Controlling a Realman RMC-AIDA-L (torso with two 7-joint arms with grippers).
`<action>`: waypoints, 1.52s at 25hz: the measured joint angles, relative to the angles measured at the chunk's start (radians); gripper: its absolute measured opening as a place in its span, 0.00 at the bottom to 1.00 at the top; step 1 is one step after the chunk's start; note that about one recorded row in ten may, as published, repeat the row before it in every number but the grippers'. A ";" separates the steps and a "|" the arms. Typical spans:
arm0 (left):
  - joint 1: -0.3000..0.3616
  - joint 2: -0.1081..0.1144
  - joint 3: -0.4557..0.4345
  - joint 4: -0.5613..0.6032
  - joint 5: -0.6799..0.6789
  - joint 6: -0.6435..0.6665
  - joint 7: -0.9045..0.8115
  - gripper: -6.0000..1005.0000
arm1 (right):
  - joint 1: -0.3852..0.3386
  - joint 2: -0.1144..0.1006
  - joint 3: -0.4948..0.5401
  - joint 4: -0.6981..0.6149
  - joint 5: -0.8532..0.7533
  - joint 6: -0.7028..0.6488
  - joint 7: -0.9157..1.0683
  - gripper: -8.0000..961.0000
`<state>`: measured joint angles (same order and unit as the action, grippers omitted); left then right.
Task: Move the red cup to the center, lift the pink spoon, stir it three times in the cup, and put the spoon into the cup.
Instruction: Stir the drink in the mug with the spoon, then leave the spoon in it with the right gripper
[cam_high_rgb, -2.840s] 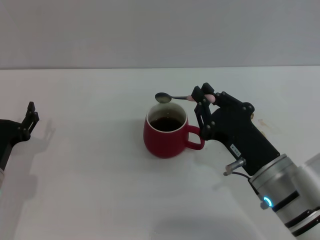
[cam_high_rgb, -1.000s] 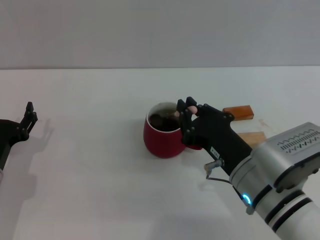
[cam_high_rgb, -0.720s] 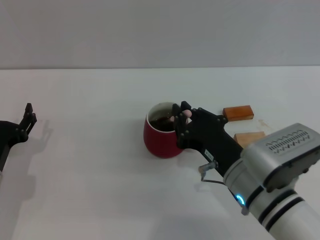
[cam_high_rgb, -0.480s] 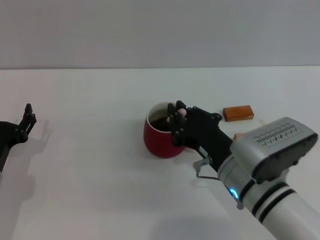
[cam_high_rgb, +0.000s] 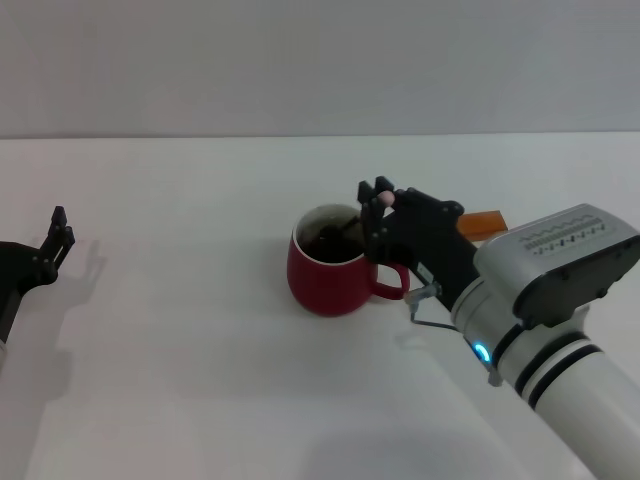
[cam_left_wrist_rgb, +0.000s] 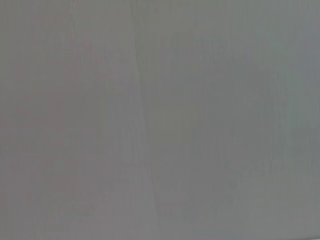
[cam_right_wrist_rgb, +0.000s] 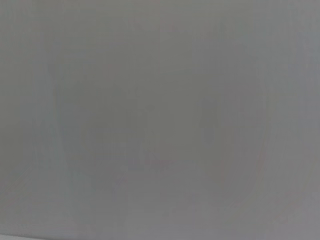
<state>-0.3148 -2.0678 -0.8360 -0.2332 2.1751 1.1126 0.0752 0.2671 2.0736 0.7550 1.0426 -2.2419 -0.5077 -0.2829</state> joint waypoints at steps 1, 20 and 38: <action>0.000 0.000 0.000 0.000 0.000 0.000 0.000 0.84 | -0.003 -0.001 0.005 0.002 0.000 0.000 0.000 0.15; 0.001 0.000 0.001 0.002 0.003 -0.008 0.003 0.84 | -0.111 -0.001 -0.023 0.110 -0.061 0.068 -0.005 0.15; 0.008 0.000 0.006 0.002 0.003 -0.004 -0.002 0.84 | -0.016 0.002 0.034 0.014 -0.053 0.064 -0.004 0.15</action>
<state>-0.3067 -2.0677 -0.8301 -0.2316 2.1781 1.1083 0.0735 0.2512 2.0759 0.7887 1.0564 -2.2945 -0.4437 -0.2872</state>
